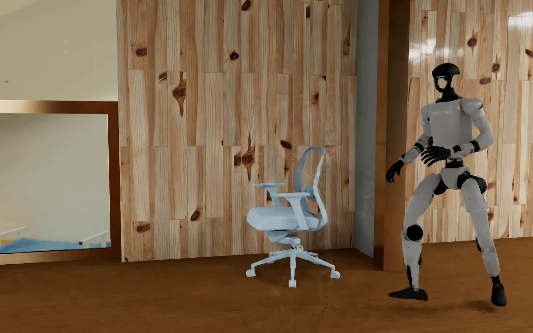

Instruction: Go to the light cyan officechair

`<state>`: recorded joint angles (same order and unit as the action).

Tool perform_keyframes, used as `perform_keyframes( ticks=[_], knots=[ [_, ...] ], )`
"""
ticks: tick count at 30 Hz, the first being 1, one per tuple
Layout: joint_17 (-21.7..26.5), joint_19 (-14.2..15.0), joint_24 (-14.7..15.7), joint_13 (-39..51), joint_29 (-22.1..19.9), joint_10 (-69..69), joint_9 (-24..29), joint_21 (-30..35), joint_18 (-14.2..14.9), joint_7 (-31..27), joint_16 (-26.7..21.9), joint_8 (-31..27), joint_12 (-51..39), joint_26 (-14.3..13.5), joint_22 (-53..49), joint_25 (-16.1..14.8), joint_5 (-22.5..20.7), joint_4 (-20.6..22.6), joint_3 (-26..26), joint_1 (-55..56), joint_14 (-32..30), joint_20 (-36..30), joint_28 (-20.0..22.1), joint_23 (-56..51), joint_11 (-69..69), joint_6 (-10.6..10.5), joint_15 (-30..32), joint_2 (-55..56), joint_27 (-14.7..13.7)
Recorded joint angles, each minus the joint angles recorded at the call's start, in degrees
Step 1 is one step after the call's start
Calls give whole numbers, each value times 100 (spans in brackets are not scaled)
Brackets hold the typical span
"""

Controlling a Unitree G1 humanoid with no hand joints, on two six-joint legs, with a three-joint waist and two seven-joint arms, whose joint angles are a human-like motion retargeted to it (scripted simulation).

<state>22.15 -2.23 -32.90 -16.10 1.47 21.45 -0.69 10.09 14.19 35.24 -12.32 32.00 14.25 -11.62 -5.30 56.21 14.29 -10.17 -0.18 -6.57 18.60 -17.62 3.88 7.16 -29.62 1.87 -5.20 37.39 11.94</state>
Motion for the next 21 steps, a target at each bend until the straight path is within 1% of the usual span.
perform_keyframes(
  ticks=[1, 2, 3, 4, 5, 6, 7, 8, 9, 10, 11, 12, 13, 14, 15, 16, 17, 18, 19, 20, 21],
  knots=[
    [-198, -1086, -297, -273, -21, 323, -23, -372, 4, 34, -60, 302, -38, 48, 122, -129, -217, -137, -72, -184, -147, 6, 69, -161, 274, 15, 219, -308, -4],
    [-451, -1192, -633, -549, -67, 1237, -14, -700, 80, -228, -92, 191, 20, 64, 210, -292, -393, -533, -133, -104, -670, 88, 119, -284, 150, -3, 2, -540, -30],
    [-686, -1197, -968, -687, -87, 2474, 32, -924, -445, -757, -47, 47, 85, 167, 308, -346, -600, -963, -147, 254, -1359, 192, 192, -306, -93, -54, -304, -734, -34],
    [-822, -1197, -1260, -709, -75, 3630, 92, -1046, -1114, -1028, 125, -92, 226, 276, 423, -229, -804, -1372, -132, 719, -1844, 365, 262, -244, -339, -135, -580, -875, -26],
    [-898, -1199, -1459, -612, -15, 4459, 143, -1109, -917, -1313, 392, -280, 436, 330, 532, 91, -1024, -1529, -69, 1197, -1892, 567, 318, -112, -471, -220, -763, -996, -68],
    [-926, -1190, -1509, -450, 75, 4971, 179, -1059, -725, -1760, 647, -553, 615, 332, 630, 457, -1260, -1288, 26, 1783, -1656, 771, 340, 1, -421, -273, -833, -1160, -146],
    [-947, -1135, -1410, -292, 151, 5149, 192, -956, -385, -2052, 808, -905, 834, 297, 657, 686, -1492, -1057, 104, 2272, -1546, 971, 333, 86, -230, -291, -825, -1367, -310],
    [-1007, -1049, -1229, -76, 227, 5008, 188, -754, -102, -2070, 901, -1296, 1007, 298, 698, 696, -1707, -1060, 162, 2604, -1266, 1164, 271, 167, -15, -300, -805, -1587, -416],
    [-1094, -951, -1052, 115, 288, 4631, 180, -531, -98, -1977, 929, -1695, 1166, 320, 749, 535, -1877, -1168, 221, 2842, -996, 1332, 177, 243, 167, -311, -817, -1808, -502],
    [-1170, -852, -968, 274, 362, 4061, 172, -302, -224, -1888, 890, -2075, 1279, 357, 818, 296, -2006, -1279, 282, 3041, -777, 1488, 97, 301, 270, -328, -886, -2004, -569],
    [-1272, -749, -1011, 479, 378, 3354, 163, -51, -289, -1923, 840, -2454, 1368, 483, 782, 89, -2115, -1326, 339, 3207, -622, 1602, 39, 483, 307, -348, -1002, -2161, -610],
    [-1340, -640, -1080, 654, 406, 2599, 157, 157, -276, -2276, 785, -2849, 1429, 579, 792, -74, -2219, -1235, 393, 3369, -642, 1735, 43, 611, 302, -370, -1124, -2288, -620],
    [-1395, -525, -1112, 788, 384, 1827, 149, 322, -208, -2858, 770, -3241, 1467, 657, 846, -173, -2300, -1075, 434, 3474, -949, 1872, 77, 718, 312, -397, -1227, -2411, -582],
    [-1443, -407, -1098, 872, 293, 998, 136, 450, -183, -3556, 791, -3608, 1494, 728, 937, -228, -2348, -881, 456, 3453, -1423, 2002, 119, 844, 338, -430, -1310, -2534, -498],
    [-1440, -299, -1050, 883, 224, 246, 120, 525, -59, -4335, 811, -3958, 1446, 796, 1127, -285, -2368, -659, 460, 3299, -1777, 2124, 163, 939, 329, -462, -1402, -2634, -386],
    [-1426, -194, -997, 867, 146, -258, 107, 579, -3, -4679, 843, -4266, 1420, 844, 1313, -343, -2332, -489, 419, 3137, -2052, 2206, 202, 1105, 291, -491, -1476, -2710, -244],
    [-1379, -80, -943, 822, 87, -219, 101, 585, 1, -4497, 863, -4520, 1377, 879, 1498, -418, -2240, -444, 348, 3053, -1948, 2237, 220, 1302, 216, -516, -1565, -2753, -85],
    [-1379, 45, -907, 765, -12, 42, 99, 568, 13, -4074, 842, -4706, 1391, 913, 1591, -509, -2162, -534, 288, 2980, -1330, 2220, 207, 1583, 37, -547, -1688, -2737, 93],
    [-1283, 141, -844, 648, -46, 201, 100, 436, -72, -3703, 797, -4867, 1249, 970, 1792, -642, -2038, -542, 252, 2881, -943, 2152, 192, 1772, -112, -573, -1701, -2720, 246],
    [-1210, 236, -754, 546, -114, 198, 104, 254, -193, -3400, 768, -5027, 1089, 1064, 2022, -808, -1899, -465, 229, 2722, -725, 2053, 197, 1994, -282, -577, -1620, -2650, 413],
    [-1170, 351, -617, 481, -236, 128, 114, 25, -294, -3076, 750, -5192, 912, 1218, 2297, -1027, -1776, -365, 211, 2539, -589, 1952, 194, 2273, -579, -551, -1465, -2493, 601]
  ],
)
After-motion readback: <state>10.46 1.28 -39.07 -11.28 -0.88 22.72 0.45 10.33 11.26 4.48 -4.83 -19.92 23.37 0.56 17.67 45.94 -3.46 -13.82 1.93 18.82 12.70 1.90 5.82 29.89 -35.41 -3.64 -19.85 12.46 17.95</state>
